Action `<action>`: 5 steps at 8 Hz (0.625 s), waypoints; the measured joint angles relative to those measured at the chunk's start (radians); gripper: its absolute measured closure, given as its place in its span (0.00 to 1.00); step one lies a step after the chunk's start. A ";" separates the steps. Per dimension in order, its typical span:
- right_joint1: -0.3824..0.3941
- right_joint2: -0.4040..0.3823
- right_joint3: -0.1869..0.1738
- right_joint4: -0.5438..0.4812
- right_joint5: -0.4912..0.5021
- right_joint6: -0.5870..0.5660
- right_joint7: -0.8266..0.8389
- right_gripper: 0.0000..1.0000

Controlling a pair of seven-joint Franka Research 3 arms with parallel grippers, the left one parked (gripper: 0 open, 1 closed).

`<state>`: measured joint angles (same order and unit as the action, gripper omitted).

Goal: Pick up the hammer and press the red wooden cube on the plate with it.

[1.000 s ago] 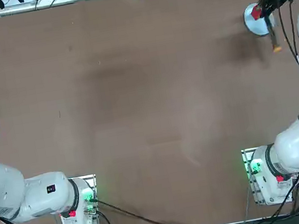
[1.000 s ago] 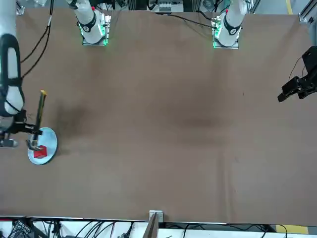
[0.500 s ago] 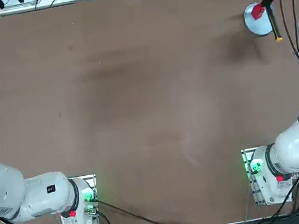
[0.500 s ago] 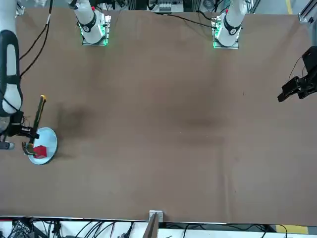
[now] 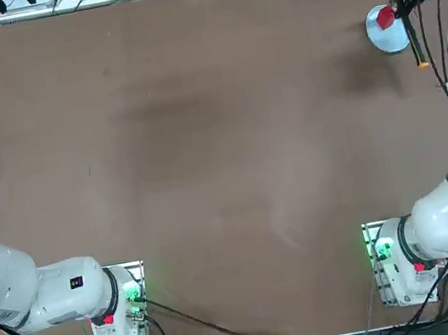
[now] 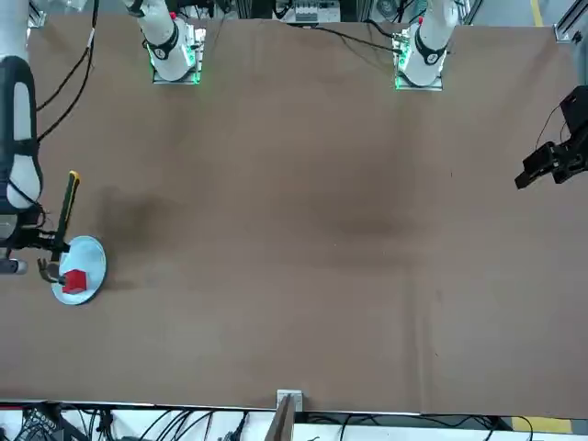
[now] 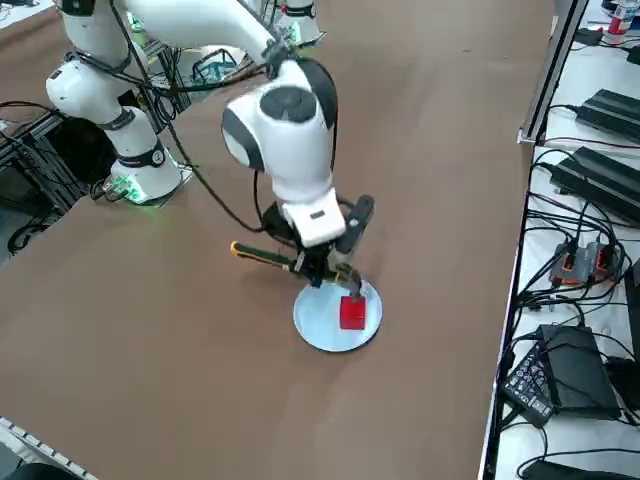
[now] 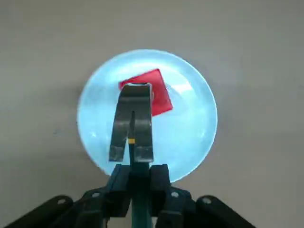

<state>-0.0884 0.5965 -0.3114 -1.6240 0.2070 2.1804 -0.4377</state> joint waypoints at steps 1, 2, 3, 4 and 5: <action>-0.001 0.020 0.000 0.000 0.000 0.016 0.000 0.79; 0.001 0.022 0.001 0.003 0.000 0.024 0.000 0.79; 0.006 0.012 0.001 0.012 0.000 0.023 0.000 0.79; 0.013 -0.010 0.001 0.020 -0.002 0.019 0.000 0.79; 0.019 -0.038 0.002 0.026 -0.005 0.001 0.000 0.79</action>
<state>-0.0693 0.5586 -0.3098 -1.5983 0.2023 2.1810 -0.4378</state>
